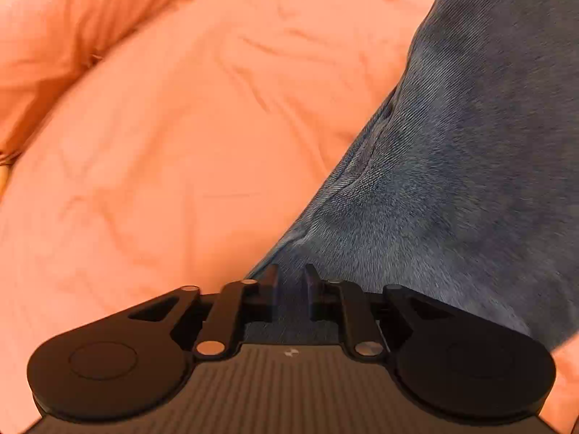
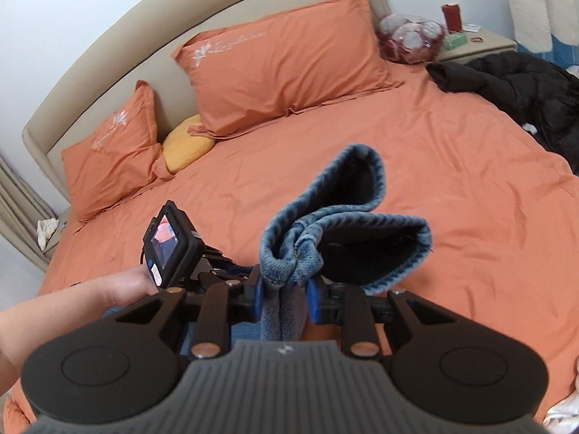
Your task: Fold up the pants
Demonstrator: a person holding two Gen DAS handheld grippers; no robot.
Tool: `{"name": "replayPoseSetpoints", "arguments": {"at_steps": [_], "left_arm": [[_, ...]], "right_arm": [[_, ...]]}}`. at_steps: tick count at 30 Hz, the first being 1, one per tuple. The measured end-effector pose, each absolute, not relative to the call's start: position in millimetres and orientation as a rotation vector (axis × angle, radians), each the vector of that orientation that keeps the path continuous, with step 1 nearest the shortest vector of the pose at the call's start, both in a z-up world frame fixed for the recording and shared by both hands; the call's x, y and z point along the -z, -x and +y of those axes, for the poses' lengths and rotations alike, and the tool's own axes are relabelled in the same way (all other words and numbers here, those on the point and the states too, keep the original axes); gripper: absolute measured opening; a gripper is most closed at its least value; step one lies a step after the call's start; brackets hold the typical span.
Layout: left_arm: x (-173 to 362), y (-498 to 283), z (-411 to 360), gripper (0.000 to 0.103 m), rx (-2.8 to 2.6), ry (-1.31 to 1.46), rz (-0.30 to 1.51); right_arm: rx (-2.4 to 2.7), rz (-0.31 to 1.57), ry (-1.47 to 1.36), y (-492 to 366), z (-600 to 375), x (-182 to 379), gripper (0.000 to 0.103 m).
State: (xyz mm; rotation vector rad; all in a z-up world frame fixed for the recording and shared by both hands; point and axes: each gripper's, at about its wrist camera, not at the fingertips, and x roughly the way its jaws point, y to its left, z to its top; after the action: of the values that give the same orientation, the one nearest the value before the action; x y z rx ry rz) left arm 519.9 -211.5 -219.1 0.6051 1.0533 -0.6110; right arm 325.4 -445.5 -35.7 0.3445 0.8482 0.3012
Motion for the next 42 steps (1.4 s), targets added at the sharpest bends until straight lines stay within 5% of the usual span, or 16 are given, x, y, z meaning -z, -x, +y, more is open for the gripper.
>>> {"name": "replayPoseSetpoints", "arguments": {"at_steps": [12,24,28,34,37,39,42], "left_arm": [[137,-436,-74,0.029,0.509,-0.348,1.025],[157,-401,37,0.028,0.323,-0.099,1.088],[160,-392,47,0.028,0.337,-0.059,1.094],[160,-365,57,0.029,0.400,-0.035,1.053],[161,-365,56,0.029,0.428,-0.020,1.037],[164,-367,54,0.029,0.431,-0.007,1.036],[168,-366,55,0.029,0.425,0.030,1.036]], "right_arm": [[-0.544,0.817,-0.001,-310,-266,34,0.020],[-0.711,0.943,0.445,-269,-96,176,0.018],[-0.712,0.929,0.495,-259,-90,198,0.027],[-0.758,0.972,0.422,-263,-107,152,0.037],[-0.722,0.926,0.495,-268,-122,132,0.029],[-0.686,0.903,0.594,-279,-126,134,0.005],[-0.651,0.874,0.699,-306,-127,152,0.001]]}}
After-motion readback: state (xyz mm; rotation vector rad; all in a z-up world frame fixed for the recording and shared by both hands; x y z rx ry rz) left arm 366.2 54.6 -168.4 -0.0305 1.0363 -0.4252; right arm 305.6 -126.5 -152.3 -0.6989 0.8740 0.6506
